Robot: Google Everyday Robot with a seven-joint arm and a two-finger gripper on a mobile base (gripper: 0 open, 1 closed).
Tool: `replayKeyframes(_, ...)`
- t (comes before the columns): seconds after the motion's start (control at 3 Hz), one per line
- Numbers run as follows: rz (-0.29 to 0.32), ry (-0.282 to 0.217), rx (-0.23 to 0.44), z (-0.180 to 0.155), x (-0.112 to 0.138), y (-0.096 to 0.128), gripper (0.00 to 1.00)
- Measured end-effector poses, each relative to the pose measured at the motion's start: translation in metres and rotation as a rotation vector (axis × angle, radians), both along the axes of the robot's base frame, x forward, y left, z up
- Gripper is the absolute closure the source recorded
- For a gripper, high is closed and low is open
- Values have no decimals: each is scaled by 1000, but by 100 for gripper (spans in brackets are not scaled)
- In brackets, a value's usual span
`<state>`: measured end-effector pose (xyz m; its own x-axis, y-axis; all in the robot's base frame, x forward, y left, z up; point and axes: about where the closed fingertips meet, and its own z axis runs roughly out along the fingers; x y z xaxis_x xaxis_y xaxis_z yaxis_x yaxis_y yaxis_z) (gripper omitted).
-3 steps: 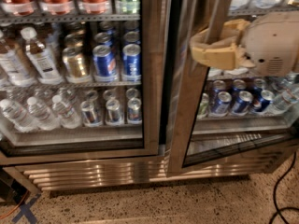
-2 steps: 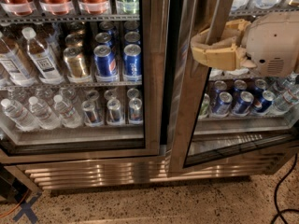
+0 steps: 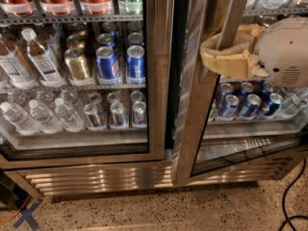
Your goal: Open right fridge door
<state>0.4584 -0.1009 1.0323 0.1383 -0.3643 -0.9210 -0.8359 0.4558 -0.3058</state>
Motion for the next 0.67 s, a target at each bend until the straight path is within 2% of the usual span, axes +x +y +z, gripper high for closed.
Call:
replayKeyframes(0.33, -68, 3, -13, 1, -14, -5, 100)
replayKeyframes(0.67, -69, 4, -13, 0, -17, -6, 100)
